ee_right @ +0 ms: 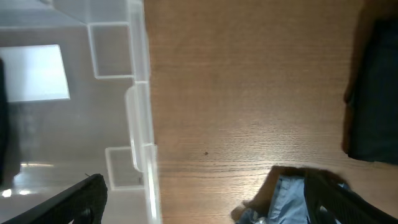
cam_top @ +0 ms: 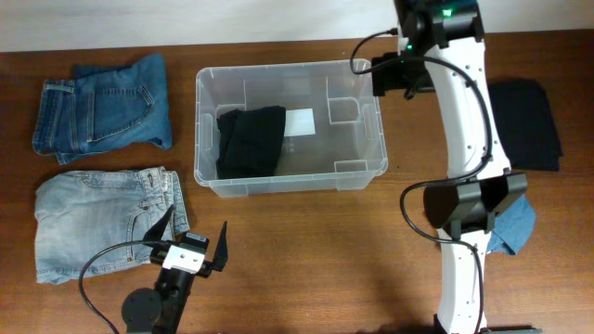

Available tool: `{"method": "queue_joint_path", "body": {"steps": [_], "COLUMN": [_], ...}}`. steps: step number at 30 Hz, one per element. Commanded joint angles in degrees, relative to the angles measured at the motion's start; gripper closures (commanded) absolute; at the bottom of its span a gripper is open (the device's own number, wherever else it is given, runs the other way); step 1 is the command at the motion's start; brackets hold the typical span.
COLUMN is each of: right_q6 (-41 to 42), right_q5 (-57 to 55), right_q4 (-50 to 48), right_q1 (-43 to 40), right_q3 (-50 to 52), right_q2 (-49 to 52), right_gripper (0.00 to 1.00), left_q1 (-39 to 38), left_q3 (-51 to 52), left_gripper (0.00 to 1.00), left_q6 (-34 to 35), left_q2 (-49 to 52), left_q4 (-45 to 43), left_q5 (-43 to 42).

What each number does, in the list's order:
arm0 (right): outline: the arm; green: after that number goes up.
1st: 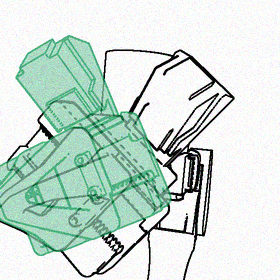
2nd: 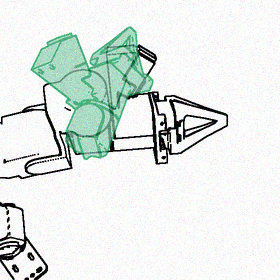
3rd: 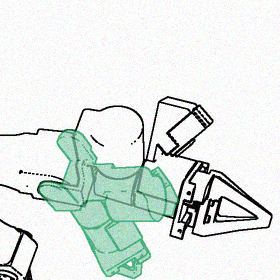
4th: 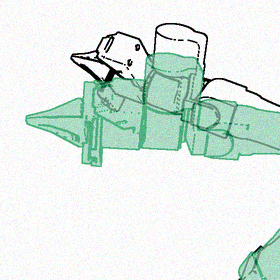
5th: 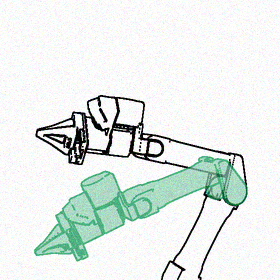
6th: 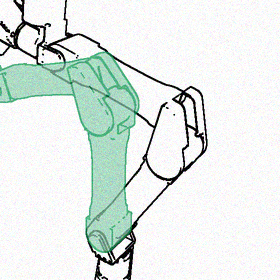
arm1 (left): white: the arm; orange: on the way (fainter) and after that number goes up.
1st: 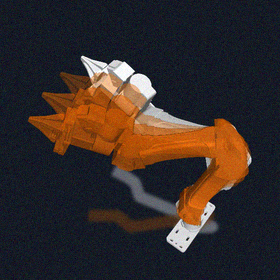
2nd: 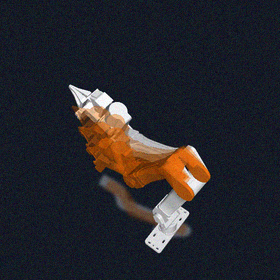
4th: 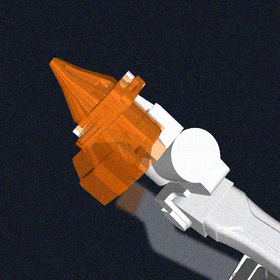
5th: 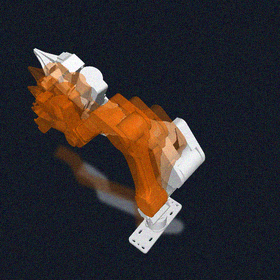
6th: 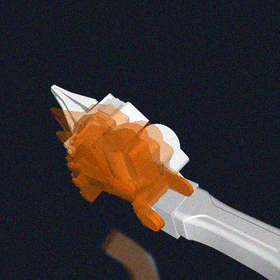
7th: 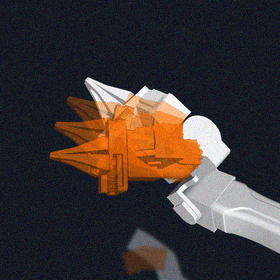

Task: Pack container
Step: 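Raise the right gripper out of the container and move right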

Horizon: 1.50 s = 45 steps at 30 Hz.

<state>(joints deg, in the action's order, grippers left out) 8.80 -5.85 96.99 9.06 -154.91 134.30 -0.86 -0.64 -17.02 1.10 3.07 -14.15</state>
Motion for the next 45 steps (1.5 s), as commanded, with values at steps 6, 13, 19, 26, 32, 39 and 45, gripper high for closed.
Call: {"method": "queue_joint_path", "body": {"steps": [6,13,19,26,32,39,45], "right_q6": [-11.2,-11.4,-11.3,-8.6,-3.3,-0.7,-0.7], "right_q5": [12.1,12.1,12.1,12.1,12.1,12.3,12.3], "right_q4": [-2.6,-7.3,-9.8,-10.6,-11.9,-12.3,-12.4], "right_q1": [-1.8,-0.9,-0.8,-0.8,-0.8,-0.8,-0.8], "right_q3": [10.3,17.7,21.3,21.7,21.7,21.7,21.7], "right_q2": [1.1,1.1,1.1,1.1,1.1,1.1,1.1], "right_gripper": [0.08,0.14,0.36,0.58,0.75,0.84,0.90], "left_q1": [0.3,0.3,0.3,0.3,0.3,0.3,0.3], "left_q3": [0.1,0.1,0.1,0.1,0.1,0.1,0.1], "left_gripper": [0.01,0.01,0.01,0.01,0.01,0.01,0.01], "left_q6": [-0.6,-0.6,-0.6,-0.6,-0.6,-0.6,-0.6], "left_q2": [-0.3,-0.3,-0.3,-0.3,-0.3,-0.3,-0.3], "left_q4": [0.4,0.4,0.4,0.4,0.4,0.4,0.4], "left_q5": [0.0,0.0,0.0,0.0,0.0,0.0,0.0]}}
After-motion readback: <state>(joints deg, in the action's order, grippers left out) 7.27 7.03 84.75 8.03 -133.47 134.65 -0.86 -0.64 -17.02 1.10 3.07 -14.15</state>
